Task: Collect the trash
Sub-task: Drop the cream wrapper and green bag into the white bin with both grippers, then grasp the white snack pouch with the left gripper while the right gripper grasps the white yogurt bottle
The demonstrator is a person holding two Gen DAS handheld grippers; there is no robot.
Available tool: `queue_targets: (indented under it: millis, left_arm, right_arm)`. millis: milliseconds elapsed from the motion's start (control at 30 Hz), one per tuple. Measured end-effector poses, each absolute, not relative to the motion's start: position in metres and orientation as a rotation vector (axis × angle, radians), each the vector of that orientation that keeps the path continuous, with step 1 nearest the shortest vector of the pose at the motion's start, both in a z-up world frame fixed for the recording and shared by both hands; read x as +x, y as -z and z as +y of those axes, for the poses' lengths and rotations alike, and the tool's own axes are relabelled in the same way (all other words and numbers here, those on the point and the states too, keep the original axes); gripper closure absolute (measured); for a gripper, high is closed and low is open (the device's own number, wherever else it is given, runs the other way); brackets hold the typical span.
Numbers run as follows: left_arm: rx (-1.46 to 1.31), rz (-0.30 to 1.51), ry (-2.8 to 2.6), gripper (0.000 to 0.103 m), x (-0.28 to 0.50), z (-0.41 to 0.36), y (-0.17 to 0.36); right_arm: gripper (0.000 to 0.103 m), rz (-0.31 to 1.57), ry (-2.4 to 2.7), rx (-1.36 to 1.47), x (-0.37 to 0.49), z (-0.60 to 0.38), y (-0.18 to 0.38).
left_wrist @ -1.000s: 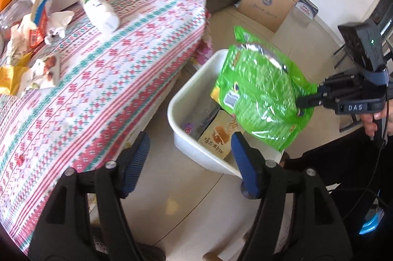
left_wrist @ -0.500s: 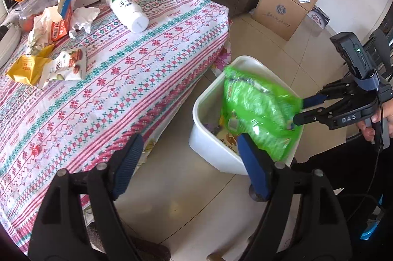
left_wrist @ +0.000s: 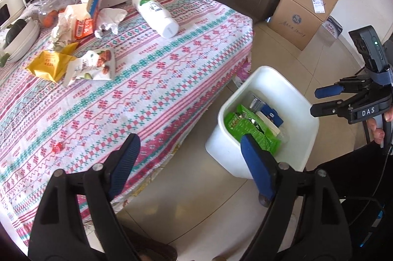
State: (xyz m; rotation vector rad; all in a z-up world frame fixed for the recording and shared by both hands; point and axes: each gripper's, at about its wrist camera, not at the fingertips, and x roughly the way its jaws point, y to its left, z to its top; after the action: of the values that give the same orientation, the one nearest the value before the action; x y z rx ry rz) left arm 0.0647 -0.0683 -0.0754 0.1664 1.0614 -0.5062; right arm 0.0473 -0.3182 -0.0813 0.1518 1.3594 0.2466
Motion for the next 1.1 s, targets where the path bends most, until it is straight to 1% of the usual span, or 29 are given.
queue_targets:
  millis: [300,567,767,900,1033,1067,1100]
  left_arm:
    - [0.105,1.043,0.378,0.018,0.105,-0.025,0.061]
    - [-0.074,1.048,0.213,0.018,0.164,0.033,0.058]
    - [-0.197,1.103,0.148,0.018,0.196,0.043,0.081]
    - [-0.268,1.171,0.113,0.018,0.214,0.044,0.107]
    - [-0.355,1.188,0.100,0.018,0.224,0.045,0.122]
    - [-0.378,1.188,0.100,0.020,0.226,0.046,0.125]
    - [-0.399,1.188,0.100,0.023,0.227,0.046,0.127]
  right_arm:
    - [0.028,1.282,-0.244,0.097,0.084,-0.285,0.052]
    - [0.025,1.183,-0.200,0.080,0.131,-0.254,0.028]
    - [0.023,1.141,-0.146,0.091,0.164,-0.239,0.025]
    - [0.022,1.142,-0.121,0.085,0.182,-0.230,0.031]
    - [0.022,1.159,-0.112,0.085,0.196,-0.219,0.042]
    - [0.022,1.164,-0.112,0.086,0.199,-0.218,0.044]
    - [0.022,1.170,-0.112,0.087,0.202,-0.216,0.047]
